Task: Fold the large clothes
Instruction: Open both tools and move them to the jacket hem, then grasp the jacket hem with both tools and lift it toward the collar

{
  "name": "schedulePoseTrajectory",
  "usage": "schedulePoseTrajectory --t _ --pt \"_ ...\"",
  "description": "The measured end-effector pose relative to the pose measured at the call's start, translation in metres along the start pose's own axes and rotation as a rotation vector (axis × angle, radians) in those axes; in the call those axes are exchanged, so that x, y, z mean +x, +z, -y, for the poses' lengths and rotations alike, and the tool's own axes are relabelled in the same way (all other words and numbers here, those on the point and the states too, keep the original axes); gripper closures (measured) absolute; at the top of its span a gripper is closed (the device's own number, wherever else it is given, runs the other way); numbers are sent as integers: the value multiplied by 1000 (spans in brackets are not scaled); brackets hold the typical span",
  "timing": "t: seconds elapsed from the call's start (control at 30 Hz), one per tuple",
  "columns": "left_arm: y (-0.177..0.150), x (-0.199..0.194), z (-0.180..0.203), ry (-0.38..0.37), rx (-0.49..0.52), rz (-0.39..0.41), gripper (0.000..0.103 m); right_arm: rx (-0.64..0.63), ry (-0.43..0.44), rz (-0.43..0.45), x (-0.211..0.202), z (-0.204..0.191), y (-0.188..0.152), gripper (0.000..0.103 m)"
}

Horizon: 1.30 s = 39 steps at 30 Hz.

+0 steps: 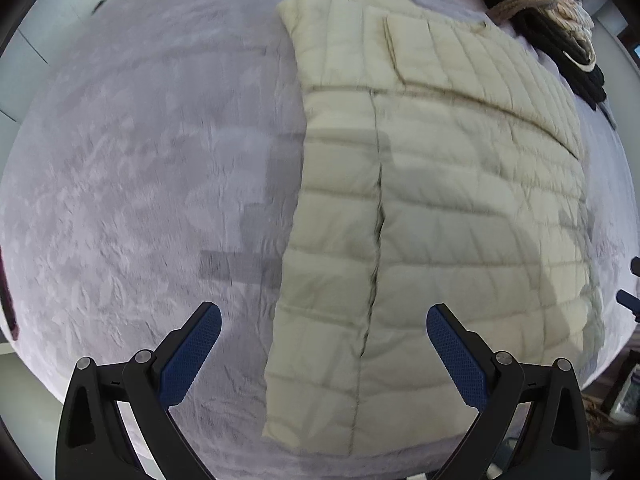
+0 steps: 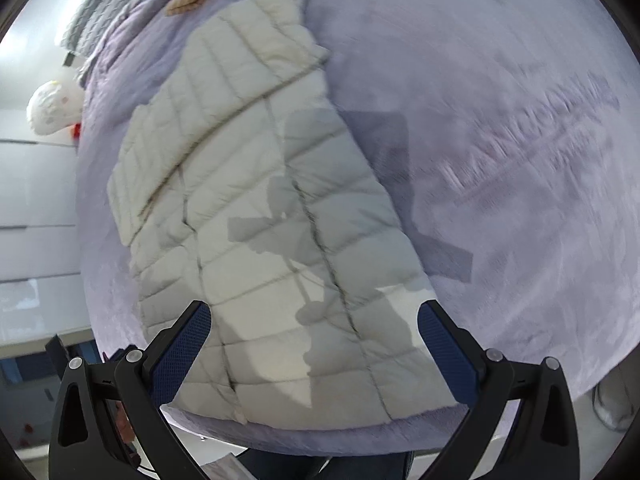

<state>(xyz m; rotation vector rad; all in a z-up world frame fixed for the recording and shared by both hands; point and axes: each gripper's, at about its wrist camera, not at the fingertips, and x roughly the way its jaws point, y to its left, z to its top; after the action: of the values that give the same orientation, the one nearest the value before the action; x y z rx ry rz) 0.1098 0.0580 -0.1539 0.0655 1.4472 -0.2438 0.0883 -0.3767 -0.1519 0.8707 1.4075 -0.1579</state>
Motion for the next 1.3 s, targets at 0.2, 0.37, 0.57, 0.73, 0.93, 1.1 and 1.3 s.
schedulePoseTrajectory --t 0.2,0.37,0.57,0.73,0.93,1.1,1.3 --pt "-25 26 -28 -146 -56 -124 0 78 -21 -50 9 37 -17 0" --pt "-38 37 -26 -214 -44 -152 0 228 91 -101 27 70 -43 0" --pt "-40 42 -10 -318 -53 -179 0 289 198 -98 36 75 -57 0" --pt "-39 50 7 -327 -49 -204 0 318 273 -92 48 68 -58 0" --pt "-35 48 10 -366 -47 -195 10 345 359 -100 61 55 -58 0" --pt "-30 50 -4 -409 -76 -209 46 463 496 -35 60 64 -64 0" --pt "-24 40 -9 -477 -21 -202 86 540 538 1 61 64 -72 21"
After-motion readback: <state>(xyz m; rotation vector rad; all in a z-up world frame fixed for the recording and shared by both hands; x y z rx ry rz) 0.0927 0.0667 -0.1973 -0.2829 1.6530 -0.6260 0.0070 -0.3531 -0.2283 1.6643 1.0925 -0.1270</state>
